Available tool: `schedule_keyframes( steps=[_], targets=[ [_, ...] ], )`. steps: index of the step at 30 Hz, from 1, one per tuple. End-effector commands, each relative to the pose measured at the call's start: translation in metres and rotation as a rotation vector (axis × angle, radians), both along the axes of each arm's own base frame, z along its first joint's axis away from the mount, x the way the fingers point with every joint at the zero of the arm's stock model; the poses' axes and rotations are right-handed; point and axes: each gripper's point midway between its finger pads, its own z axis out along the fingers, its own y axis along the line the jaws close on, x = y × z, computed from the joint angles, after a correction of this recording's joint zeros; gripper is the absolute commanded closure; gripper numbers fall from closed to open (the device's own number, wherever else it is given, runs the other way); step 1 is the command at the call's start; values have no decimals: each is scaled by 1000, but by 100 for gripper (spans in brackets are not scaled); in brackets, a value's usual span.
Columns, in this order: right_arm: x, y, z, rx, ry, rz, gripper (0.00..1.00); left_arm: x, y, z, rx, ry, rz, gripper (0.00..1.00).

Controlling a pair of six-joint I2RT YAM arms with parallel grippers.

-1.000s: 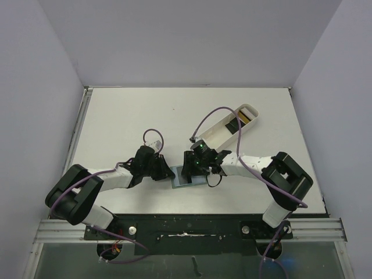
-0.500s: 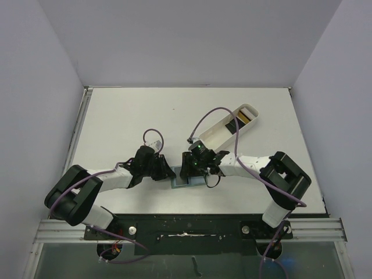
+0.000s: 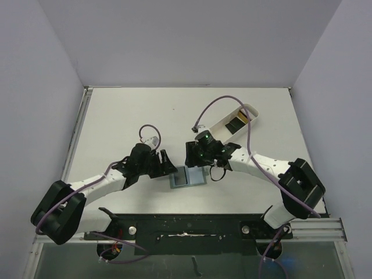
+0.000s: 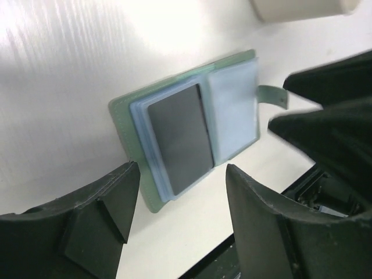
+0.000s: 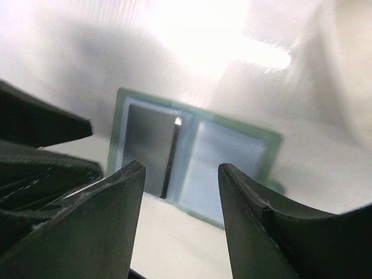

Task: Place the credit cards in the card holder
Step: Insert the credit card into the card holder.

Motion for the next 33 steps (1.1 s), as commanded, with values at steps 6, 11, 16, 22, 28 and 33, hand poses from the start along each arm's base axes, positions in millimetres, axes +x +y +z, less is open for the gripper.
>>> schedule_keyframes(
  steps=[6,11,16,22,28,33],
  targets=[
    [95,-87,79,-207,-294,-113,45,18,-3,71,-31,-176,-24,34],
    [151,-138,91,-379,-386,-170,45,16,-2,79,-1,-202,-71,33],
    [200,-186,99,-545,-424,-224,45,17,1,88,34,-231,-110,33],
    [236,-235,90,-708,-420,-235,45,10,-1,101,16,-246,-164,33],
    [264,-263,72,-831,-383,-176,46,7,0,100,5,-240,-171,33],
    [284,-275,59,-883,-367,-140,46,6,0,99,-2,-233,-174,33]
  ],
)
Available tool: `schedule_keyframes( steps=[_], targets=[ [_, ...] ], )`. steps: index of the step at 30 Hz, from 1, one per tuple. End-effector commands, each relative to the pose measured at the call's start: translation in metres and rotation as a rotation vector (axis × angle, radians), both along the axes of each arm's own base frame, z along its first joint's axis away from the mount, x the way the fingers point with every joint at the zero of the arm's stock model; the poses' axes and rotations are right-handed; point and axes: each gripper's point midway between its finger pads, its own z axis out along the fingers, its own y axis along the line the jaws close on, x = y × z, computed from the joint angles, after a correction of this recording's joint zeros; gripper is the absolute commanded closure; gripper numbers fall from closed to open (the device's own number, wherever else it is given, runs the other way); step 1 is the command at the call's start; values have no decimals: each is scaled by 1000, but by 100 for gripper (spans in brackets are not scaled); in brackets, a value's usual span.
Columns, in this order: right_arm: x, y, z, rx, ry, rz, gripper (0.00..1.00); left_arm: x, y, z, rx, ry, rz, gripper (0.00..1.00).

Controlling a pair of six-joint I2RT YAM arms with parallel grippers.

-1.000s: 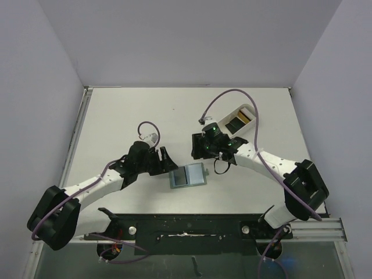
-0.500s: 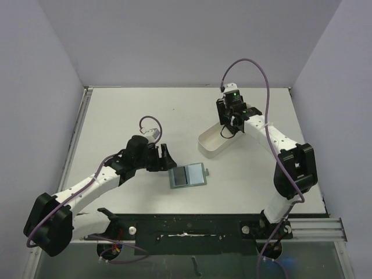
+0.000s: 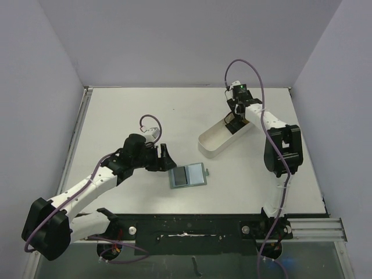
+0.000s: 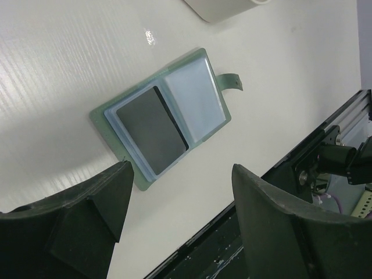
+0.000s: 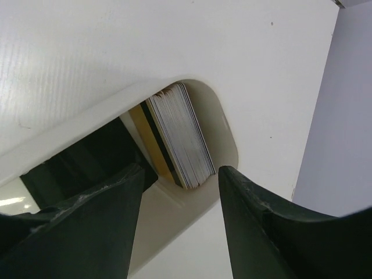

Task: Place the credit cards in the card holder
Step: Insert the credit card into the card holder, then pick up the credit card from the storage box.

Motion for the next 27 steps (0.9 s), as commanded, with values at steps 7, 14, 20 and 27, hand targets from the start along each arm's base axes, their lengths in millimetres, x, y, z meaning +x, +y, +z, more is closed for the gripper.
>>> schedule_keyframes(
  steps=[7,14,20,27],
  targets=[
    [34,-20,7,-73,-31,21,49,8,-2,23,-31,-59,-13,33],
    [36,-28,-10,-113,-15,9,51,11,-2,16,-43,-30,-14,33],
    [34,-40,-14,-147,-19,-25,57,13,-2,15,-62,-21,-11,33],
    [36,-44,0,-153,-56,-25,73,14,-1,14,-75,-14,-10,33]
  ],
)
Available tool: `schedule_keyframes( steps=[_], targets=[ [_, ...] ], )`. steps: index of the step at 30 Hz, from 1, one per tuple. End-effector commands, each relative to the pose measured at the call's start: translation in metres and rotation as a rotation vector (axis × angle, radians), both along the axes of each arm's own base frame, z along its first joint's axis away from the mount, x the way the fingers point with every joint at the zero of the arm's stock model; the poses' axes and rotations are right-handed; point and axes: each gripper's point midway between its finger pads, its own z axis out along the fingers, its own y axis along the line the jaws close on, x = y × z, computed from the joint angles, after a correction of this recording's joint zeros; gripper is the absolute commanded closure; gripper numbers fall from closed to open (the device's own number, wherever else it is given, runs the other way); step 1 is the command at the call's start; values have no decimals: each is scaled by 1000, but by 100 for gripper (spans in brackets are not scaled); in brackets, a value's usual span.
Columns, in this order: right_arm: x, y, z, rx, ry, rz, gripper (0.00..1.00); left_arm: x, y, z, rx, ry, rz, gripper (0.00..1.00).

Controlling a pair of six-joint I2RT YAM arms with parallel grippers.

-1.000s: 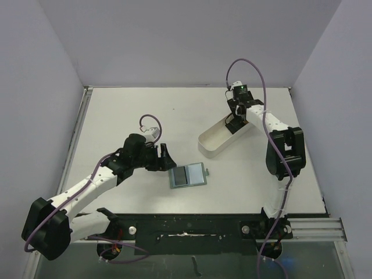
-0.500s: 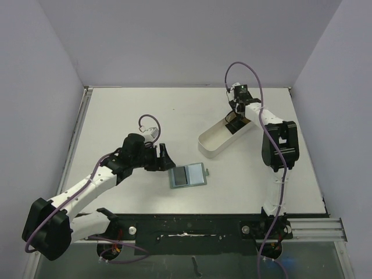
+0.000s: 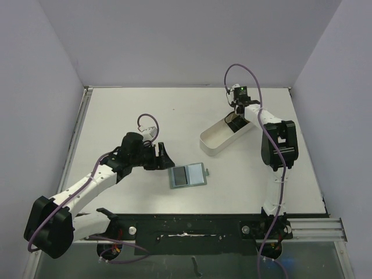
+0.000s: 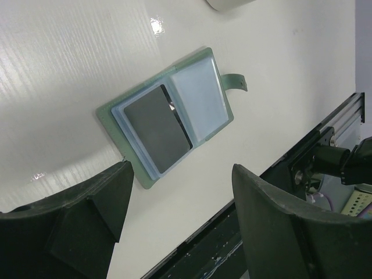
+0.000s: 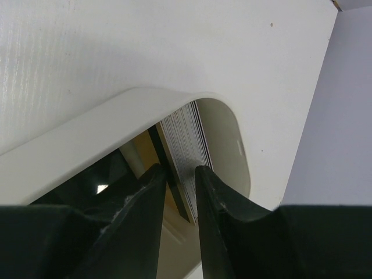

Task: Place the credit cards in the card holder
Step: Pick up the credit card from the storage box.

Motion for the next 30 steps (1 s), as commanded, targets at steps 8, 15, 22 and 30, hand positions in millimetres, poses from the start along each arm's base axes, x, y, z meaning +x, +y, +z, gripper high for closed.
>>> schedule_keyframes(
  steps=[8,15,22,30],
  targets=[
    [11,-13,53,-30,-140,-34,81,11,-9,19,-72,-56,-23,33],
    [7,-14,70,-26,-161,-38,89,10,-9,19,-78,-54,-23,33],
    [-7,8,85,115,-133,-12,98,8,-10,18,-91,-50,-24,33],
    [-47,59,109,335,-96,19,100,5,-12,21,-119,-36,-30,36]
  ],
)
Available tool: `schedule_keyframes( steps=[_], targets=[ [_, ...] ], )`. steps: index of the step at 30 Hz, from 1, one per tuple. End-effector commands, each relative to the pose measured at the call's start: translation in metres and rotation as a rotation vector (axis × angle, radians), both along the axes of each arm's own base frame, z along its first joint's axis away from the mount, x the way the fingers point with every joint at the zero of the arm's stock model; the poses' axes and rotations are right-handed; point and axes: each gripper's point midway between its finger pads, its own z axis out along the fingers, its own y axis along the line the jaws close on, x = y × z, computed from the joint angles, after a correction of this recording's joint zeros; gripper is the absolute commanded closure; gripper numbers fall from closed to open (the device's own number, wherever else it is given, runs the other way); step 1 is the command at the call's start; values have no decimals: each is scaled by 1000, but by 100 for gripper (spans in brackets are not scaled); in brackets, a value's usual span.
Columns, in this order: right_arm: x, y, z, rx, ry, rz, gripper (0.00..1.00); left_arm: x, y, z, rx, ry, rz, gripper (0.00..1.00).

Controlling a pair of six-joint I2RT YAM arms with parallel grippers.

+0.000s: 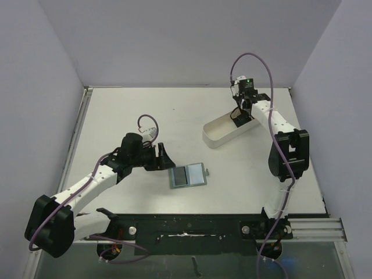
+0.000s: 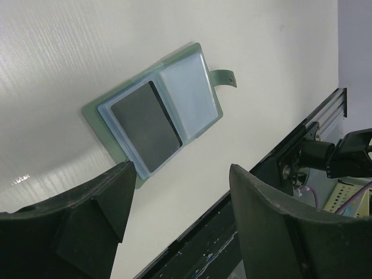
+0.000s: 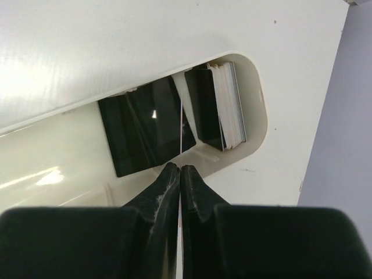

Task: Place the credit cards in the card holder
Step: Pick up the credit card from the storage box, then insert the credit card into the card holder.

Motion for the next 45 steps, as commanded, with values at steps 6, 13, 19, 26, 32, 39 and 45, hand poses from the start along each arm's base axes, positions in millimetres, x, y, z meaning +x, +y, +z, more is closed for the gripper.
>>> schedule_keyframes(
  steps=[6,13,19,26,32,39,45],
  targets=[
    [-60,71,86,367,-112,31,100,9,-10,38,-104,-72,3,39],
    [-124,124,112,679,-168,141,100,5,-18,62,-217,-81,3,42],
    [-183,182,135,1048,-170,329,100,4,-25,81,-359,-82,33,44],
    [-240,219,150,1397,-123,452,100,2,-30,116,-562,-104,48,50],
    [-274,240,147,1637,-4,527,100,-5,-35,145,-728,-105,10,52],
    [-294,260,145,1687,72,582,100,-6,-34,153,-763,-125,8,53],
    [-296,269,134,1667,92,574,100,-7,-34,149,-763,-117,13,61]
  ],
)
